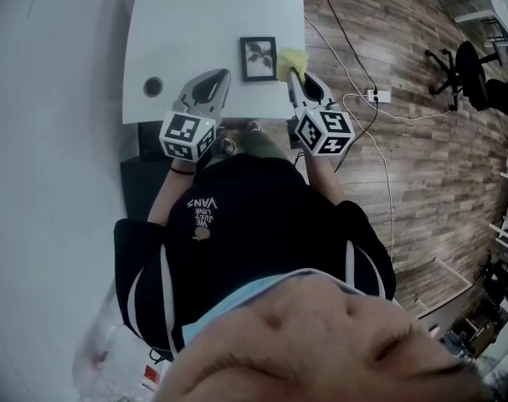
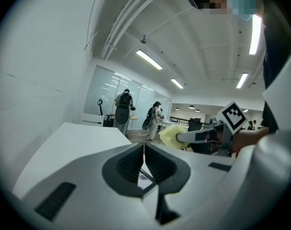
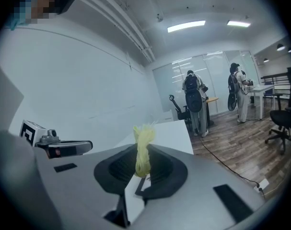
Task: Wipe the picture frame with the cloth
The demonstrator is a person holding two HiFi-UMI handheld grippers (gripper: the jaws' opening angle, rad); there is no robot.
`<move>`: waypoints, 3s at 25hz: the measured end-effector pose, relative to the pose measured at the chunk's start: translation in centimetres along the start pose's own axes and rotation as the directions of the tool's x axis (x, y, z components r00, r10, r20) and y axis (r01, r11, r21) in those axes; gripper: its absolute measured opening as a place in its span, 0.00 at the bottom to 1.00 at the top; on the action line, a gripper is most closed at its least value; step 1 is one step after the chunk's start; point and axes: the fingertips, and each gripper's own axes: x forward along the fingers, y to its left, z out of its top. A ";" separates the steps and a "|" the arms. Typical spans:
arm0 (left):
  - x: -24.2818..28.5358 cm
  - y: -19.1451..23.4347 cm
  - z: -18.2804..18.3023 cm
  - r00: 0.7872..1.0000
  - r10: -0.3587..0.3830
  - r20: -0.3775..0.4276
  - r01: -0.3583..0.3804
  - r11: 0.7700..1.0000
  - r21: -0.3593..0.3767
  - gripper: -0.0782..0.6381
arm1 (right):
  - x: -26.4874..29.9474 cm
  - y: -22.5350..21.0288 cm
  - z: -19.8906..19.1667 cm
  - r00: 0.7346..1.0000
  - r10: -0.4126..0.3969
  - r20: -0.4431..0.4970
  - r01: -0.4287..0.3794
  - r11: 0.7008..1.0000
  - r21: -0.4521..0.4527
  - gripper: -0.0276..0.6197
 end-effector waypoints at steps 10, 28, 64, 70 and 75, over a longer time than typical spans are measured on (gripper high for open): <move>3.0 1.4 1.5 1.000 0.028 0.001 -0.028 1.000 -0.003 0.13 | 3.5 -2.0 1.4 0.999 0.042 -0.026 -0.042 0.999 -0.006 0.11; 7.3 4.7 3.4 0.996 0.083 0.015 -0.083 0.997 0.007 0.13 | 9.6 -3.4 3.8 0.992 0.126 -0.029 -0.127 0.992 -0.024 0.11; 4.8 6.8 0.8 0.973 0.223 -0.052 -0.226 0.973 -0.056 0.13 | 18.4 -1.6 -7.3 0.915 0.222 -0.337 -0.237 0.971 -0.004 0.11; 5.1 6.5 0.7 0.975 0.214 -0.057 -0.217 0.974 -0.059 0.13 | 18.9 -2.3 -9.5 0.900 0.201 -0.386 -0.217 0.976 0.004 0.11; 4.7 6.3 0.2 0.975 0.212 -0.065 -0.216 0.974 -0.061 0.13 | 19.1 -2.3 -11.4 0.889 0.188 -0.418 -0.199 0.980 0.018 0.11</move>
